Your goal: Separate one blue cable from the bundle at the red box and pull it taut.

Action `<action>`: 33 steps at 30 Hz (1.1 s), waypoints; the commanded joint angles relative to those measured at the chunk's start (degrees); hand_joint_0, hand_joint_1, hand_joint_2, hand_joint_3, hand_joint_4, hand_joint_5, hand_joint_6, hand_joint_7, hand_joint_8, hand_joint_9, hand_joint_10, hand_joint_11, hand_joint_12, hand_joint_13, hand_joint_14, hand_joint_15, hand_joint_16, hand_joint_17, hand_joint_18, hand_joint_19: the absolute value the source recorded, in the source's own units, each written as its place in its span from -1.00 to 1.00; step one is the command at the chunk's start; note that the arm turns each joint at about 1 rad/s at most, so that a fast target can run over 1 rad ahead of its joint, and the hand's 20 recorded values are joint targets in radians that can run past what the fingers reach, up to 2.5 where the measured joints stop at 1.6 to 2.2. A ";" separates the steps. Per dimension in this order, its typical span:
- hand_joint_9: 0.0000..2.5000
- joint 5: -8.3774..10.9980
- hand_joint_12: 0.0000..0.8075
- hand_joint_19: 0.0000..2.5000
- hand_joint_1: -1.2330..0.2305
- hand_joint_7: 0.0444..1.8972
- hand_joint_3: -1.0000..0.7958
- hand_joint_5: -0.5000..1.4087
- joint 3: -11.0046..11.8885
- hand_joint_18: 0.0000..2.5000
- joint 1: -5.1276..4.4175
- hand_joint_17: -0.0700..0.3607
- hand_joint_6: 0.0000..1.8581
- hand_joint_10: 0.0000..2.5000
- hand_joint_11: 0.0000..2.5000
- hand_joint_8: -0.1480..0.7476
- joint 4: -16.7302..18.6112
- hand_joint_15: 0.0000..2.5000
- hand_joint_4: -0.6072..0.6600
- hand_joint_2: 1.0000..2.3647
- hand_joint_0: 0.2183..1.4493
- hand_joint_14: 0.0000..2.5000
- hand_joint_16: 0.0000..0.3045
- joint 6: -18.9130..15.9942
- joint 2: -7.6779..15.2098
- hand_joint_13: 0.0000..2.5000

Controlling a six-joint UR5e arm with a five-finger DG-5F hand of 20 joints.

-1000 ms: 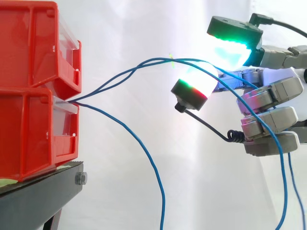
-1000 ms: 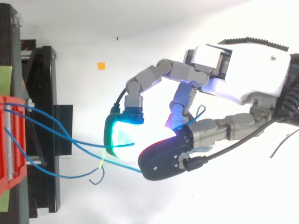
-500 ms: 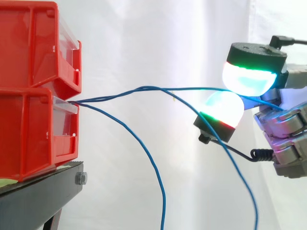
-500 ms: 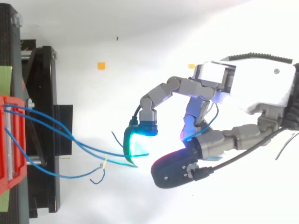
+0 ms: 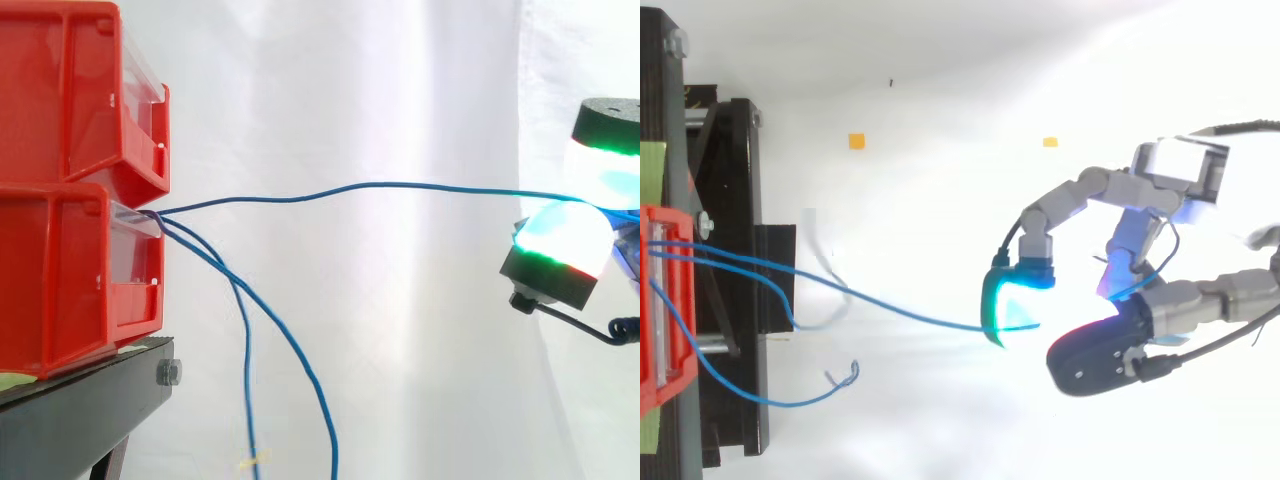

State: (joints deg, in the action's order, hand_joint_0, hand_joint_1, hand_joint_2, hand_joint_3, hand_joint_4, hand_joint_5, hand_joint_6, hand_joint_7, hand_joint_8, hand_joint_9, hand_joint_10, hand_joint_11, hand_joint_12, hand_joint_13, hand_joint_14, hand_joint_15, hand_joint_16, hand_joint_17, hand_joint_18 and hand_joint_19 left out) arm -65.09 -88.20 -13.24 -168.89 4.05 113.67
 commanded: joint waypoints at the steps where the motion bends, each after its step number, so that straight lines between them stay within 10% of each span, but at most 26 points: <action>1: 0.14 0.93 -0.12 -0.02 -0.29 0.06 -0.04 -0.54 -1.72 0.01 -0.29 -0.16 -0.07 -0.71 0.17 -0.02 1.72 0.22 -0.27 -0.98 -0.39 -1.00 -0.68 -0.44 -0.29 0.13; 33: 0.12 1.72 -0.12 -0.01 -0.27 0.03 -0.06 -0.54 -1.72 -0.01 -0.29 -0.18 -0.06 -0.73 0.18 -0.05 5.59 0.20 -0.25 -0.98 -0.39 -1.00 -0.69 5.45 -0.29 0.12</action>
State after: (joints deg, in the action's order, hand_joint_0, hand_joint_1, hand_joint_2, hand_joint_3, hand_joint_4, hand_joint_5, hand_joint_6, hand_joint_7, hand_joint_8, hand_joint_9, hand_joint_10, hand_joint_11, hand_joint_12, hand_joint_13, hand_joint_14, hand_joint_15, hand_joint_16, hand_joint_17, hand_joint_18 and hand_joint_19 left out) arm -63.37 -89.93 -13.54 -163.22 9.49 113.38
